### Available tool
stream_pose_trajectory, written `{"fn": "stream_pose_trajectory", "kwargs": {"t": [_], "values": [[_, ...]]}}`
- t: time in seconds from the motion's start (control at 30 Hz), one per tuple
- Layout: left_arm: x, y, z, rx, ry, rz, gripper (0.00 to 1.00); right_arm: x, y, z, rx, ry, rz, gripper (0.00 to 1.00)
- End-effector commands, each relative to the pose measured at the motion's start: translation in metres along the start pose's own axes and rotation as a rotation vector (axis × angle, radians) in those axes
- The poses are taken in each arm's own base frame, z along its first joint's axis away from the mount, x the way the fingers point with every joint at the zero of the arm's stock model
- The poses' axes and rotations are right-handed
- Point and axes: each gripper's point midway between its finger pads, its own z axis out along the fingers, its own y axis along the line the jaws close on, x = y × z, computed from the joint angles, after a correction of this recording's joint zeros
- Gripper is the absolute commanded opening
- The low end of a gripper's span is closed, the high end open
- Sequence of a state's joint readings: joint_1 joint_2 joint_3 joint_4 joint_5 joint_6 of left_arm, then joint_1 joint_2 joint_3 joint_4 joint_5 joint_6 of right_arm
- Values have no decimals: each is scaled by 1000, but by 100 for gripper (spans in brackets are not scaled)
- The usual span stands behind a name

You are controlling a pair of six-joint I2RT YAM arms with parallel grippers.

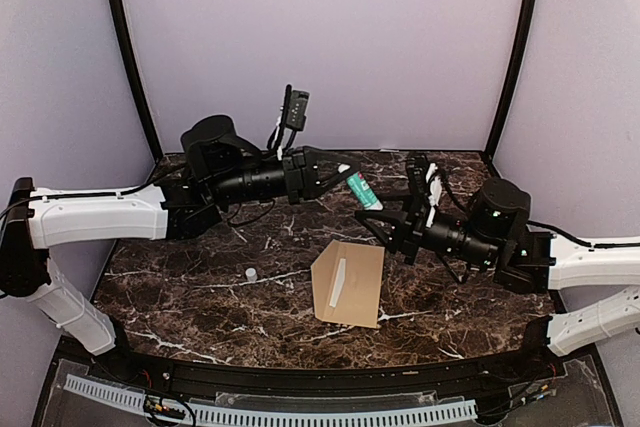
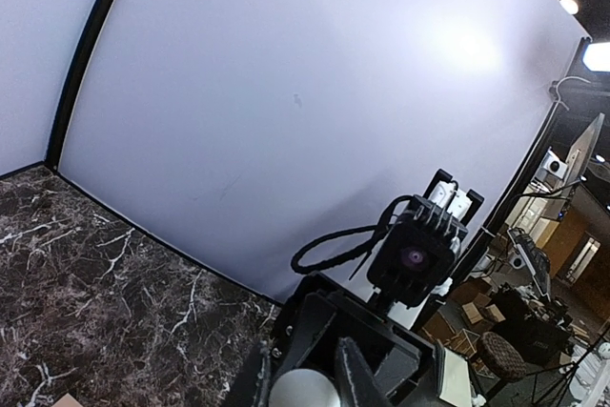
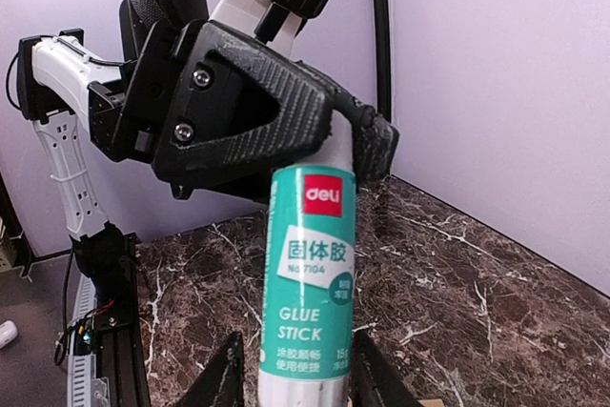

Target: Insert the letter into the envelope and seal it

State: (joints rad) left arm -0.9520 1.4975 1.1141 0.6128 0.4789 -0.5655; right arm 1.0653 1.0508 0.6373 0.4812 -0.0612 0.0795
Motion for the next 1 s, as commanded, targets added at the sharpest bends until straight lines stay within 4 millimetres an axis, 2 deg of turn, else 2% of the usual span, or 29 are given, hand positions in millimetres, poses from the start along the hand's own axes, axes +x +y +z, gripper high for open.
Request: {"fn": "stream_pose_trajectory", "kwargs": {"t": [0.0, 0.27, 0.53, 0.97], "values": [[-25, -24, -5, 53, -48, 39, 2, -9, -11, -3, 54, -18, -6, 34], [-22, -21, -3, 47, -35, 47, 2, -13, -11, -5, 60, -24, -4, 21], [-16, -18, 2, 42, 2, 57, 2, -13, -7, -2, 34, -4, -9, 23], [-4, -11, 9, 34, 76, 82, 2, -7, -3, 5, 8, 31, -19, 19]]}}
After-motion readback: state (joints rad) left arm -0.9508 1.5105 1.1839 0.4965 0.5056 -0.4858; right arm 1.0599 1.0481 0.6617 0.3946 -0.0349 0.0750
